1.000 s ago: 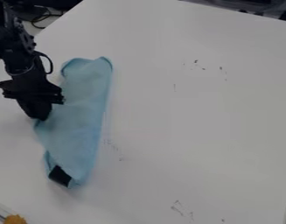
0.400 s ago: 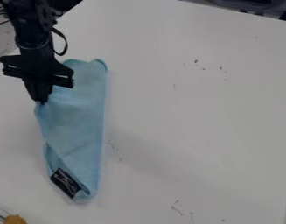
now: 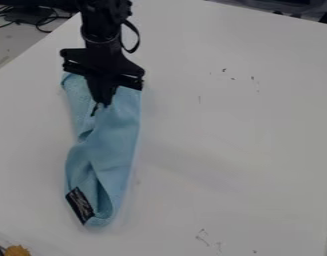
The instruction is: Unfold the cloth from bottom left to top right
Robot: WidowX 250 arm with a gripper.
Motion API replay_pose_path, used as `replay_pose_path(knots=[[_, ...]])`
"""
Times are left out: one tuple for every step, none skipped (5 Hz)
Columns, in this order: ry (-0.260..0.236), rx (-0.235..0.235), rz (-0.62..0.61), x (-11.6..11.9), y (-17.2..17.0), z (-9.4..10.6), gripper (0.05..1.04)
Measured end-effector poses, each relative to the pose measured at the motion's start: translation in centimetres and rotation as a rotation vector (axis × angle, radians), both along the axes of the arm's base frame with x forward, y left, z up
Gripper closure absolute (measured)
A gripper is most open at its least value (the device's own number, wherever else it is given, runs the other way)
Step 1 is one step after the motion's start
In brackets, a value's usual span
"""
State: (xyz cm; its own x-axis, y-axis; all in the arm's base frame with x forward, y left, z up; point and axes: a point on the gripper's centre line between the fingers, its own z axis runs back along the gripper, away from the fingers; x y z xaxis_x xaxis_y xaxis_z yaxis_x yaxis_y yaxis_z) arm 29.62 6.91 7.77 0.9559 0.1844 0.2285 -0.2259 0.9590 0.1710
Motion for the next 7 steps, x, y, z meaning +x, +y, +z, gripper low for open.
replay_pose_path(knots=[[-0.01,-0.034,-0.066,1.7,-3.0,-1.1,1.017],[-0.006,-0.083,-0.144,3.5,-6.3,-2.7,1.017],[0.007,-0.119,-0.192,4.6,-8.2,-4.1,1.017],[0.031,-0.155,-0.235,5.5,-9.5,-5.6,1.017],[0.04,-0.186,-0.244,6.1,-10.0,-6.5,0.993],[0.039,-0.195,-0.24,6.2,-10.2,-6.7,0.829],[0.041,-0.192,-0.229,6.2,-10.2,-6.6,0.556]])
